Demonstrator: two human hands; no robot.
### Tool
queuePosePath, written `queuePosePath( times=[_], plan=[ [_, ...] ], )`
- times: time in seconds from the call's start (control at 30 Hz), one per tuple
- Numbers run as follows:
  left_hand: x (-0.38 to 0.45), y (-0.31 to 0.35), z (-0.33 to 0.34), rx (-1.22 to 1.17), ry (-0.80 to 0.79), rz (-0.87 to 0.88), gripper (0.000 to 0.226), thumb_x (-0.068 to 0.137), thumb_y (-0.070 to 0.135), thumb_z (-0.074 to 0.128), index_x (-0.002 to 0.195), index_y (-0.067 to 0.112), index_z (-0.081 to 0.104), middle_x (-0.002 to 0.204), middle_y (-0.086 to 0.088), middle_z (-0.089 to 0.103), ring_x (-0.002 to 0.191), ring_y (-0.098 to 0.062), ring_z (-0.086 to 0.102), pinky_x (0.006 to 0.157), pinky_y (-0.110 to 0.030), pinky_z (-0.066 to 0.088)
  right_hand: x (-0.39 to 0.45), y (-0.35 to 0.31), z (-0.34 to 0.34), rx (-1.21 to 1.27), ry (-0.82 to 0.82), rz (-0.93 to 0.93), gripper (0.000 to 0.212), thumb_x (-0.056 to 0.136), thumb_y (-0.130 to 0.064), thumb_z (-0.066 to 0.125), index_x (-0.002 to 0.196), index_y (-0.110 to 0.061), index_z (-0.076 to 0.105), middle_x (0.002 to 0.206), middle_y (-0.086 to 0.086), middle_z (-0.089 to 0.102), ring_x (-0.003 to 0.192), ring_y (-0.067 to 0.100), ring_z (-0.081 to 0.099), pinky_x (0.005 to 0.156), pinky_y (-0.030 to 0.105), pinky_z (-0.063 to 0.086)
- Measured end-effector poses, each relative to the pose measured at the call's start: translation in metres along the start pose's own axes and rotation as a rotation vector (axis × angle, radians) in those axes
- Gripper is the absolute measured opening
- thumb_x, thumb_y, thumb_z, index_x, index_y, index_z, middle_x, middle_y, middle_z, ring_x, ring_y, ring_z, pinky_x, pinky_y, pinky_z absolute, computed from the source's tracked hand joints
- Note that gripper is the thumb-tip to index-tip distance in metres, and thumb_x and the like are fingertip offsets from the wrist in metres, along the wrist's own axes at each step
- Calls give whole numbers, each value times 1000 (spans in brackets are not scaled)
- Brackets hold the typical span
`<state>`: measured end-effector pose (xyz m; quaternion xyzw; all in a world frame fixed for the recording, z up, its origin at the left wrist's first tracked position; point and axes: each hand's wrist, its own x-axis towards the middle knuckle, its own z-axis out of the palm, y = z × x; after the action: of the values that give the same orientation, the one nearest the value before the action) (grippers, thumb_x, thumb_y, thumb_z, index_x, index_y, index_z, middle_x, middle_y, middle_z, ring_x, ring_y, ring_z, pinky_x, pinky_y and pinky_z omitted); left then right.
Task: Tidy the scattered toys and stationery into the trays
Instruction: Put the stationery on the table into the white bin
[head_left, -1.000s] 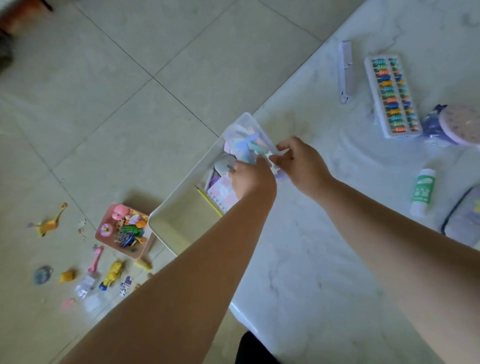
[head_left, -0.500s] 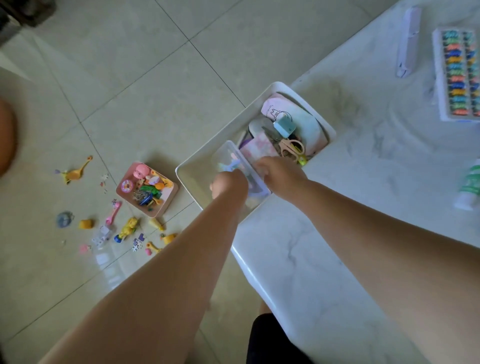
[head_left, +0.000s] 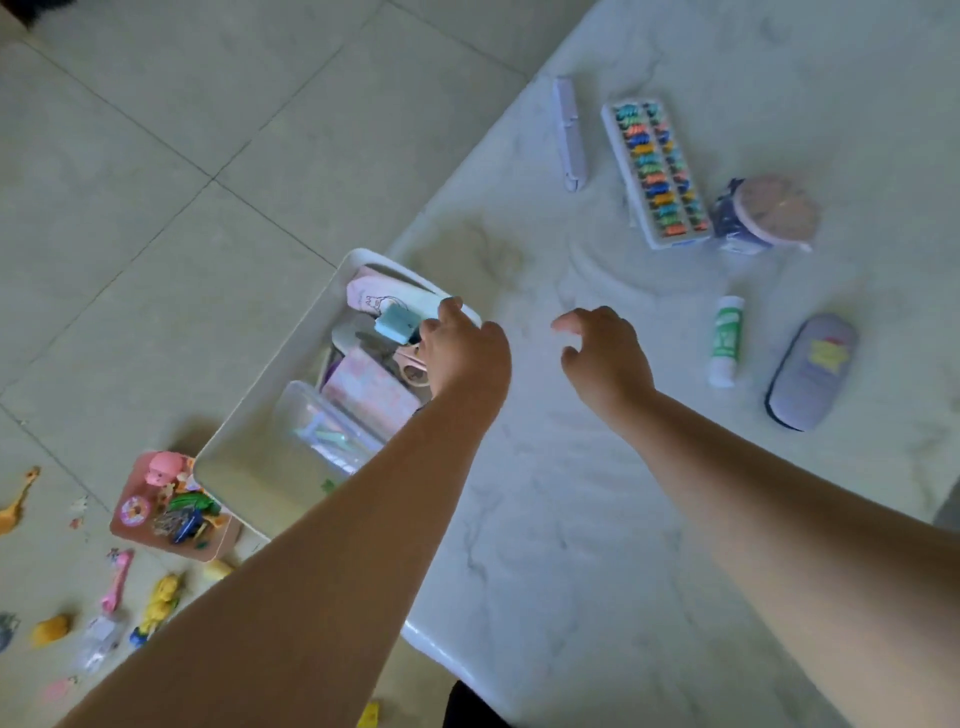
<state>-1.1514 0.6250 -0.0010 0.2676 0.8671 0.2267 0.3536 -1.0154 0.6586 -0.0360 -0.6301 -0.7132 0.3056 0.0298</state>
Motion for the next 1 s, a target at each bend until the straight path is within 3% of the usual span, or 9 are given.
queuePosePath(
  times=[0.17, 0.27, 0.37, 0.5, 0.67, 0.77, 0.83, 0.9, 1.0],
  plan=[
    [-11, 31, 60, 83, -225, 86, 52, 90, 14, 45, 141, 16, 37, 134, -14, 46, 123, -33, 47, 101, -40, 41, 6, 85, -24, -121, 260, 353, 55, 83, -3, 51, 136, -15, 45, 131, 16, 42, 116, 37, 43, 94, 39, 40],
    [-13, 36, 90, 148, -349, 88, 52, 91, 17, 43, 142, 19, 33, 134, -12, 47, 117, -33, 53, 96, -43, 47, 10, 126, -28, -118, 271, 580, 58, 87, -7, 54, 141, -6, 33, 134, 21, 39, 118, 42, 43, 92, 45, 41],
    [-10, 39, 111, 182, -428, 74, 54, 90, 18, 42, 143, 20, 31, 132, -11, 50, 112, -33, 56, 92, -43, 50, 18, 153, -18, -78, 237, 685, 43, 92, -13, 52, 131, 1, 39, 130, 22, 45, 119, 41, 46, 87, 44, 45],
    [-1, 47, 132, 223, -507, 99, 51, 93, 20, 42, 143, 19, 35, 128, -10, 55, 108, -31, 60, 87, -37, 50, 27, 154, -1, 10, 159, 676, 35, 94, -19, 50, 123, 1, 45, 127, 19, 46, 114, 37, 51, 84, 41, 44],
    [12, 59, 150, 242, -558, 189, 47, 99, 33, 46, 140, 11, 45, 142, -7, 49, 127, -24, 48, 102, -30, 39, 44, 129, 8, 204, 120, 623, 23, 94, -22, 48, 111, -6, 53, 112, 12, 57, 98, 34, 58, 70, 29, 36],
    [20, 58, 154, 226, -521, 118, 40, 96, 33, 52, 128, 9, 49, 120, -10, 60, 98, -26, 59, 76, -29, 47, 43, 114, 13, 373, -173, 434, 17, 83, -30, 57, 92, -16, 58, 77, -3, 64, 75, 21, 63, 57, 25, 42],
    [27, 50, 149, 236, -459, 52, 35, 92, 26, 56, 121, 9, 48, 108, -11, 62, 90, -28, 62, 76, -34, 53, 36, 112, 9, 492, -297, 361, 22, 81, -29, 67, 100, -20, 61, 87, -3, 67, 81, 16, 64, 68, 28, 47],
    [31, 42, 140, 204, -436, -3, 36, 87, 24, 57, 118, 7, 49, 105, -11, 62, 91, -31, 65, 81, -40, 57, 31, 120, -1, 502, -239, 294, 31, 82, -31, 71, 110, -21, 64, 104, 0, 66, 96, 16, 63, 81, 28, 45],
    [33, 32, 125, 113, -412, -36, 35, 88, 28, 56, 116, 8, 49, 94, -6, 59, 86, -30, 66, 77, -44, 59, 29, 150, -22, 64, 186, 388, 45, 83, -39, 68, 125, -23, 60, 129, 11, 53, 122, 29, 48, 100, 34, 36]
  ],
)
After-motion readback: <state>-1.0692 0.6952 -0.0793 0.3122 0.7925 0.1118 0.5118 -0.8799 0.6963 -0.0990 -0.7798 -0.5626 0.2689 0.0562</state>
